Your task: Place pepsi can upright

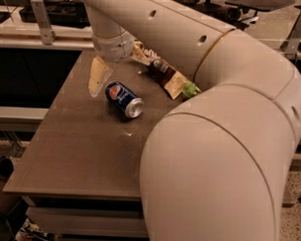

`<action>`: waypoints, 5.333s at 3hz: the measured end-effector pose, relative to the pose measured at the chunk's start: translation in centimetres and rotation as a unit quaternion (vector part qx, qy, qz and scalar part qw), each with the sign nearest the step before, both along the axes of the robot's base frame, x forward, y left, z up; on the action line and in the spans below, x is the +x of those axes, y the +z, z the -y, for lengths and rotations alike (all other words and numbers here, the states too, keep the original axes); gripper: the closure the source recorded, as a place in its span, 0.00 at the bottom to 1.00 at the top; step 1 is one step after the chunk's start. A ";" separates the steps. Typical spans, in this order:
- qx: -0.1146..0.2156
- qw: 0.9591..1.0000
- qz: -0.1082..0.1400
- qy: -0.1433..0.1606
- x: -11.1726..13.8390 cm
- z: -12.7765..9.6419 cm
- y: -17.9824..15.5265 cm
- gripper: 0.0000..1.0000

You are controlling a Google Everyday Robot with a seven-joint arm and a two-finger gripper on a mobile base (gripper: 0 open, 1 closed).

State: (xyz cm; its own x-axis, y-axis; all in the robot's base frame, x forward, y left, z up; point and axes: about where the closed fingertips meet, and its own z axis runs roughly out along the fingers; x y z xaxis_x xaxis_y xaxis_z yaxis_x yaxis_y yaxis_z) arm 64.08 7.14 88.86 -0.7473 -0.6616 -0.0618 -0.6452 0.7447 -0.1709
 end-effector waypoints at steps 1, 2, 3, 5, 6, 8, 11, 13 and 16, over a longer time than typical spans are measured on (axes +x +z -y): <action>0.008 1.000 -0.010 -0.019 -0.2 0.6 -0.9 0.00; 0.012 0.999 -0.021 -0.037 -0.9 1.8 -1.7 0.00; 0.013 0.999 -0.028 -0.040 -0.9 2.1 -2.2 0.00; 0.023 0.999 -0.023 0.015 -1.0 0.9 -2.1 0.00; 0.027 0.999 -0.028 0.025 -1.2 0.7 -2.5 0.00; 0.022 0.999 -0.039 0.023 -0.9 0.2 -3.3 0.18; 0.037 0.999 -0.023 0.026 0.1 -0.7 -3.8 0.88; 0.040 0.999 -0.020 0.027 0.3 -0.9 -3.9 1.00; 0.076 0.996 0.030 0.039 -0.4 3.4 -1.3 1.00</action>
Offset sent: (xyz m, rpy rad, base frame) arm -0.0372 -0.0519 -0.0244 -0.0284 0.1360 -0.1415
